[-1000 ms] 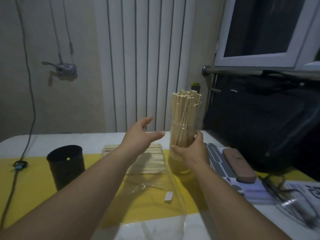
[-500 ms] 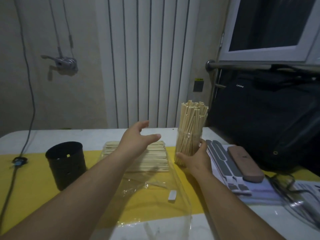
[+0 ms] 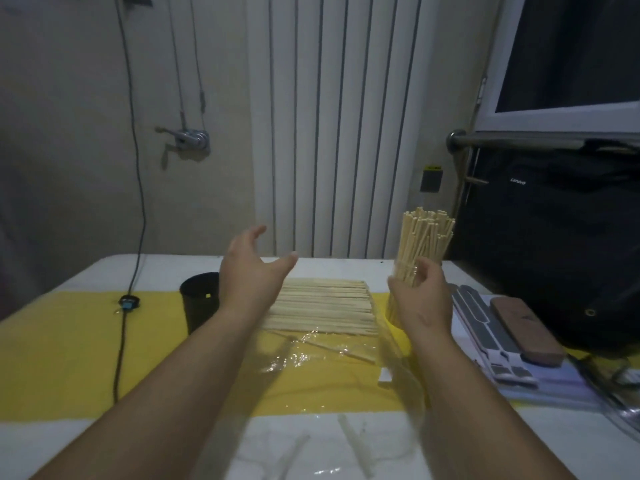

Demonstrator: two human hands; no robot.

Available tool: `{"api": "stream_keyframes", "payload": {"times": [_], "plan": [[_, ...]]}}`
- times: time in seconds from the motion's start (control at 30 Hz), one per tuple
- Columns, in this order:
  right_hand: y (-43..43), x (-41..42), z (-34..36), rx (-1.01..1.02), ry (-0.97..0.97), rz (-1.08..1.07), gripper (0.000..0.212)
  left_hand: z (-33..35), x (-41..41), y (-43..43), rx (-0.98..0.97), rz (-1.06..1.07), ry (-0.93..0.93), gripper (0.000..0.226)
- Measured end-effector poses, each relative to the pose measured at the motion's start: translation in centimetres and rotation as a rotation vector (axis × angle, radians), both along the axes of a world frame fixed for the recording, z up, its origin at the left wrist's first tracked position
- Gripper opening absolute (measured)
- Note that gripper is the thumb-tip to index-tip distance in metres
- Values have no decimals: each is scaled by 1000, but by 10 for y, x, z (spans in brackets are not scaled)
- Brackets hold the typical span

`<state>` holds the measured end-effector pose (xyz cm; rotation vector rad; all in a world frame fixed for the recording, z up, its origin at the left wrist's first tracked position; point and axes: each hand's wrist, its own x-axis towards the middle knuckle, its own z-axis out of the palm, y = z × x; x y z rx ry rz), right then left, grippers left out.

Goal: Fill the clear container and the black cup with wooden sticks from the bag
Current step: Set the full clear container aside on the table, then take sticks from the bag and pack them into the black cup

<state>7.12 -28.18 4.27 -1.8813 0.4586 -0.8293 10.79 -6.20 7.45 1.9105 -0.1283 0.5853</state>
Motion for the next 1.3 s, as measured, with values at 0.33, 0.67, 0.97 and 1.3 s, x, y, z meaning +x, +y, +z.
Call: {"api": "stream_keyframes", "payload": {"times": [0.33, 0.67, 0.97, 1.3], "plan": [[54, -23, -11, -48, -17, 265, 35, -45, -5, 59, 43, 324, 141, 111], [67, -43, -18, -219, -42, 397, 21, -76, 4, 71, -168, 207, 333, 83], [85, -61, -8, -396, 280, 588, 21, -63, -51, 98, 236, 194, 184, 78], [95, -35, -58, -851, 742, 675, 52, -69, -69, 112, 365, 164, 146, 76]]}}
